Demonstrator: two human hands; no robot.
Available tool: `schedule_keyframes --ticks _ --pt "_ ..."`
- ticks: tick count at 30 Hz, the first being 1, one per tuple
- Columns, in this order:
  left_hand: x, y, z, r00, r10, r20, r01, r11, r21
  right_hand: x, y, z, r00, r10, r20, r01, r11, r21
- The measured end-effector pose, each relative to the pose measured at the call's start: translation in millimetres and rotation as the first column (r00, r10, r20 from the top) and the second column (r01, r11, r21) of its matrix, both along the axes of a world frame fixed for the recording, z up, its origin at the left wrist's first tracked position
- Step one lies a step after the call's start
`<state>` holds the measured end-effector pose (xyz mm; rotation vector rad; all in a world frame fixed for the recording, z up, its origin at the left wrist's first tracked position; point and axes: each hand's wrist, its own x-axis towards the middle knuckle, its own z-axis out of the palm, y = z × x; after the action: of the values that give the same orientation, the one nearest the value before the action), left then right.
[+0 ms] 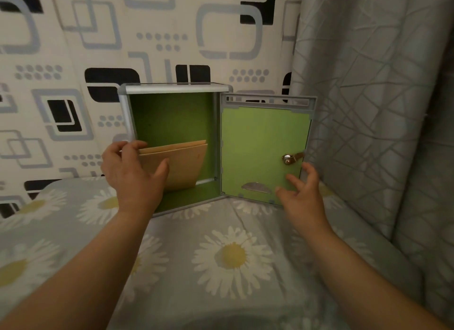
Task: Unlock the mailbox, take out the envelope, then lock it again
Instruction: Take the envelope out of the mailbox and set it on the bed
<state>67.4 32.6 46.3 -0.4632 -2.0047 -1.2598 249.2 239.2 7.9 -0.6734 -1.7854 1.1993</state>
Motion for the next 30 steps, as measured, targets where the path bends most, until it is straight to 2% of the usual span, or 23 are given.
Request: schedule_keyframes --ticks 4,7,23,28,30 --pt "-0.1 -5.5 -10.2 0.999 0.037 0.003 -0.037 0.998 -0.044 -3.4 -14.7 -1.2 1.000 0.000 -0.021 0.000 1.000 -0.005" --pt "-0.6 -9.1 -15.9 0.999 0.041 0.019 -0.040 0.997 -0.069 -9.6 -24.7 -3.5 0.999 0.023 0.045 -0.023 1.000 -0.001" --pt "18.2 -24.7 -29.5 0.993 -0.103 0.060 0.106 0.993 -0.053 -47.5 -68.6 -7.3 0.945 0.227 0.236 -0.251 0.965 0.078" --pt "26.0 -29.5 -15.9 0.972 -0.220 0.084 0.217 0.975 0.048 -52.3 -75.9 -4.2 0.931 0.252 0.264 -0.283 0.955 0.088" --pt "31.2 -32.1 -9.1 0.946 -0.309 0.103 0.291 0.944 0.157 -52.1 -78.3 -3.4 0.927 0.264 0.265 -0.296 0.951 0.088"
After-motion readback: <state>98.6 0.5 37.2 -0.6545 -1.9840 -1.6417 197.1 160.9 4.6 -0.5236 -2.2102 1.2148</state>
